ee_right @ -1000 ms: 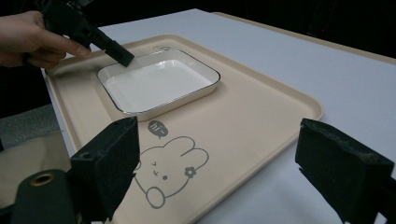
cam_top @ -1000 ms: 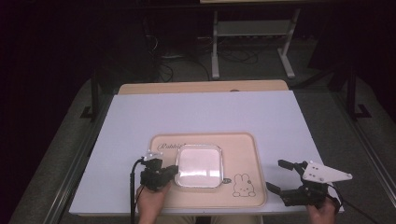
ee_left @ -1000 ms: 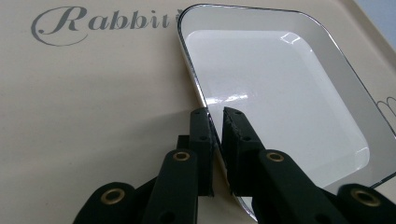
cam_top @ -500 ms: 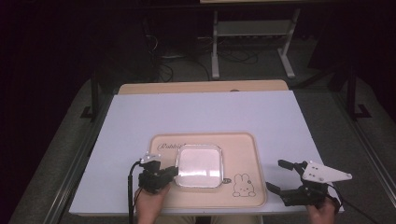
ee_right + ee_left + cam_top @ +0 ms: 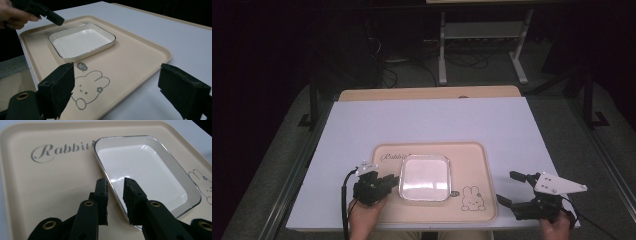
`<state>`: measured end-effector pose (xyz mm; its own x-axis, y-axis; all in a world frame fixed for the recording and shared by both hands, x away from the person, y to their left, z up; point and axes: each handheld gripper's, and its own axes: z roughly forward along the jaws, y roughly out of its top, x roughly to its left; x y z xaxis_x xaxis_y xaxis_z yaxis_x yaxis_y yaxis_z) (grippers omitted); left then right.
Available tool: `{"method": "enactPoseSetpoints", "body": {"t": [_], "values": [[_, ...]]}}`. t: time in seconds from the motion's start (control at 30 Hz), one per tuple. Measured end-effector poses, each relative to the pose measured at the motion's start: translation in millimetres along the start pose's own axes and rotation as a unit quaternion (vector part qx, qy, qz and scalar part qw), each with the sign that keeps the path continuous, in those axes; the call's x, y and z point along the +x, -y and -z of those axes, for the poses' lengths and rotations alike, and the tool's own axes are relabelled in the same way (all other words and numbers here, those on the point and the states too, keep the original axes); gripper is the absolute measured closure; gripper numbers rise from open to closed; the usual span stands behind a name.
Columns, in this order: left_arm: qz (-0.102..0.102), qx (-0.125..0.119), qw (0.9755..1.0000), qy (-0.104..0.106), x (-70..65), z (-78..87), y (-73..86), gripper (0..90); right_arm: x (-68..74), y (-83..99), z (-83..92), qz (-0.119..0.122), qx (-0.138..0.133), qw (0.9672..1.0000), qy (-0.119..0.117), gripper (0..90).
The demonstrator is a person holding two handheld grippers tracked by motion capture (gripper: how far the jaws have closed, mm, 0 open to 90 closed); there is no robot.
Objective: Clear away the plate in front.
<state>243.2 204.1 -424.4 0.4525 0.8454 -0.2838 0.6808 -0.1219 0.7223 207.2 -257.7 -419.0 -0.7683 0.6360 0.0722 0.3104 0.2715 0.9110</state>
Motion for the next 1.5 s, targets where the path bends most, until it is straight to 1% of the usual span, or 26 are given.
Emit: {"method": "enactPoseSetpoints", "body": {"t": [0.1,0.2,0.27,0.3,0.4,0.47,0.5,0.6,0.67,0.73,0.8,0.87,0.93,1.03,1.17,1.37,1.5], "values": [[-0.009,-0.005,0.9999,0.001,3.9,4.4,-2.1,72.3,0.0,0.2,-0.6,-0.002,0.003,1.0,0.001,13.0],[-0.015,-0.013,0.9998,0.009,8.1,7.9,-3.3,70.9,-0.8,0.4,-1.1,-0.002,0.004,1.0,0.003,13.0],[-0.021,-0.017,0.9996,0.008,10.6,9.9,-3.3,70.6,-1.1,0.7,-1.0,-0.005,0.005,1.0,0.004,13.0],[-0.023,-0.018,0.9995,0.012,12.1,10.6,-3.2,70.6,-1.3,0.7,-1.0,-0.005,0.005,1.0,0.005,13.0],[-0.034,-0.017,0.9992,0.01,15.6,12.5,-2.8,69.9,-2.0,1.1,-1.4,-0.008,0.006,0.9999,0.005,13.0],[-0.037,-0.02,0.999,0.015,17.9,14.4,-2.9,69.1,-2.3,1.3,-1.7,-0.008,0.007,0.9999,0.005,13.0],[-0.041,-0.022,0.9988,0.012,19.1,15.6,-3.3,68.0,-2.4,1.3,-1.7,-0.009,0.008,0.9999,0.005,13.0],[-0.049,-0.028,0.9982,0.021,23.0,19.8,-4.1,65.1,-2.9,1.5,-1.6,-0.009,0.007,0.9999,0.004,13.0],[-0.056,-0.033,0.9977,0.021,25.2,23.1,-4.1,64.0,-3.1,1.5,-1.6,-0.009,0.008,0.9999,0.005,13.0],[-0.06,-0.038,0.9972,0.025,28.5,27.4,-4.6,62.3,-3.1,1.4,-1.3,-0.01,0.007,0.9999,0.006,13.0],[-0.06,-0.049,0.9965,0.031,32.0,32.3,-5.0,60.3,-3.0,1.4,-1.2,-0.009,0.007,0.9999,0.007,13.0],[-0.068,-0.054,0.9959,0.027,34.9,36.7,-4.4,60.1,-3.2,1.4,-1.2,-0.009,0.007,0.9999,0.008,13.0],[-0.075,-0.053,0.9954,0.026,36.8,39.6,-3.8,60.0,-3.2,1.3,-1.2,-0.009,0.007,0.9999,0.009,13.0],[-0.087,-0.049,0.9948,0.019,40.1,42.4,-3.0,58.7,-3.8,1.4,-0.5,-0.01,0.007,0.9999,0.01,13.0],[-0.09,-0.05,0.9946,0.016,45.6,47.0,-1.4,58.0,-4.9,1.6,0.9,-0.01,0.005,0.9999,0.013,13.0],[-0.107,-0.06,0.9924,0.008,51.0,57.3,0.3,55.0,-5.1,1.6,1.3,-0.01,0.005,0.9998,0.016,13.0],[-0.11,-0.067,0.9916,0.006,55.1,64.0,1.3,52.1,-5.6,1.8,1.8,-0.011,0.005,0.9998,0.017,13.0]]}}
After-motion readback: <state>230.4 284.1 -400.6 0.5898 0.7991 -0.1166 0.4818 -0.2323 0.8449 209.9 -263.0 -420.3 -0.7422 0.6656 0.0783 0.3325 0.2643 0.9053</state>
